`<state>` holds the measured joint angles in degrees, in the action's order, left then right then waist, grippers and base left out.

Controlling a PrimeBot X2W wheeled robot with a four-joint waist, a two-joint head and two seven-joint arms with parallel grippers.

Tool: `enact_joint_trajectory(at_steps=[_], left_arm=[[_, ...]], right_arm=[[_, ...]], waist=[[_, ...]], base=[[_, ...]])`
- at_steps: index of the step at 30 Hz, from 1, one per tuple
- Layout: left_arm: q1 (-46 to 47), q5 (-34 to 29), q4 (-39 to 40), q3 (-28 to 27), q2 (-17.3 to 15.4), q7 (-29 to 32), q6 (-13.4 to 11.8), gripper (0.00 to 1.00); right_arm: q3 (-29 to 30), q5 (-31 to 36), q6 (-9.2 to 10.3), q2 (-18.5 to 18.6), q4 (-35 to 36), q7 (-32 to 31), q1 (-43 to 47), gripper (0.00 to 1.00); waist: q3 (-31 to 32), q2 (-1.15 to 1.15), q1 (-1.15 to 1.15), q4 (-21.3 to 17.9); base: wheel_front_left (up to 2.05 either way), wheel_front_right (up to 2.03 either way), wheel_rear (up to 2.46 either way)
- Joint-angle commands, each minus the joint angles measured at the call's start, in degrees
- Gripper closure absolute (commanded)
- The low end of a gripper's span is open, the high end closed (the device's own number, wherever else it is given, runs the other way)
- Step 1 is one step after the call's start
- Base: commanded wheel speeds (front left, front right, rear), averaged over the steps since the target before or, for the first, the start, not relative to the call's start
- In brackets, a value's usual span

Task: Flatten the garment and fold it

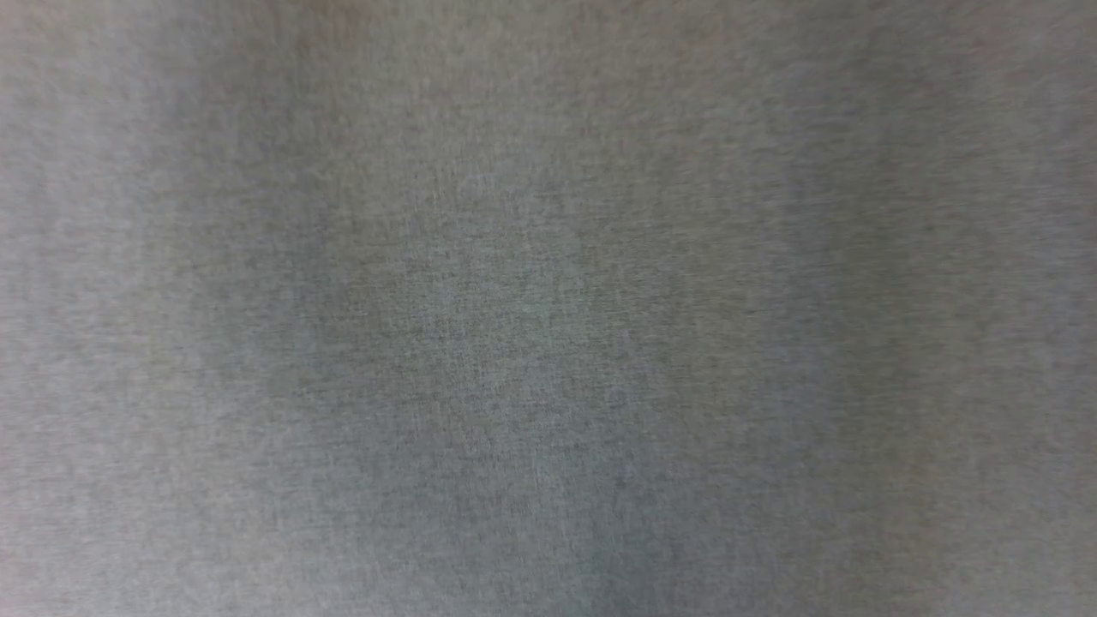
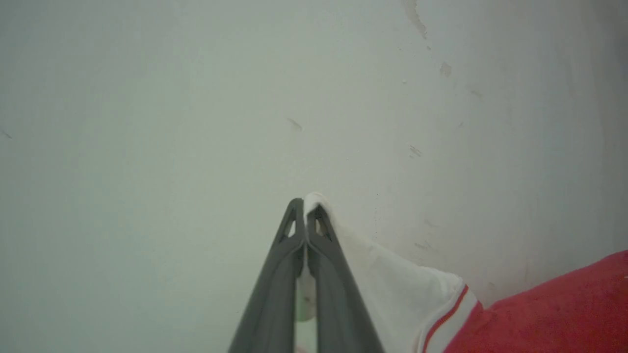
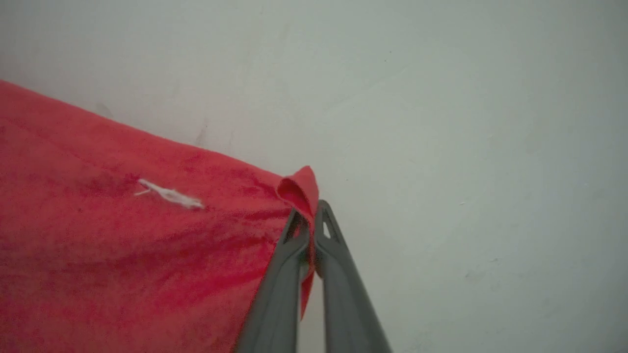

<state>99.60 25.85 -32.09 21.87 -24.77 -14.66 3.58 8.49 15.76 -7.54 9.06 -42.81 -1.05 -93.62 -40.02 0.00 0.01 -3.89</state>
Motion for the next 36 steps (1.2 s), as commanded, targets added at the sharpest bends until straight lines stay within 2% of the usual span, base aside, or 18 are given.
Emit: enact_joint_trajectory(at_steps=[1, 9, 17, 23, 28, 36], left_arm=[[-0.6, -0.6, 0.8, -0.3, 0.3, -0.3, 0.4, 1.00], [-12.2, -2.3, 8.3, -4.9, 0.4, -0.3, 2.6, 1.00], [-30.7, 0.3, 17.2, -13.2, 0.5, -0.3, 3.3, 1.00], [-47.3, 2.1, 25.5, -15.6, -0.3, -0.3, 3.7, 1.00], [-60.4, 5.0, 32.7, -17.3, -0.4, -0.2, 3.5, 1.00], [-78.2, 5.7, 38.9, -15.9, -2.3, 4.2, 2.4, 1.00]], right_arm=[[0.2, 0.5, 0.05, 0.0, -0.5, 0.5, -0.1, 1.00], [-1.6, 0.6, 0.05, -0.2, -3.2, 5.3, 2.8, 1.00], [-8.0, -7.6, 0.05, -0.4, -0.5, 10.0, 14.3, 1.00], [-10.7, -16.5, 0.05, 2.7, 9.3, 8.5, 28.0, 1.00], [-9.3, -22.0, 0.05, 5.4, 21.6, 4.9, 40.2, 1.00], [-5.5, -25.5, 0.05, 4.5, 37.3, -1.7, 60.0, 1.00]], waist=[[-4.0, 0.00, -0.01, 1.1], [-5.5, 0.00, -0.01, 1.5], [-1.4, 0.00, -0.01, 1.2], [2.1, 0.00, -0.01, 1.3], [4.8, 0.00, -0.01, 1.4], [10.0, 0.00, -0.01, 1.8]], base=[[0.00, 0.00, 0.00], [0.00, 0.00, 0.00], [0.00, 0.00, 0.00], [0.00, 0.00, 0.00], [0.00, 0.00, 0.00], [0.00, 0.00, 0.00]])
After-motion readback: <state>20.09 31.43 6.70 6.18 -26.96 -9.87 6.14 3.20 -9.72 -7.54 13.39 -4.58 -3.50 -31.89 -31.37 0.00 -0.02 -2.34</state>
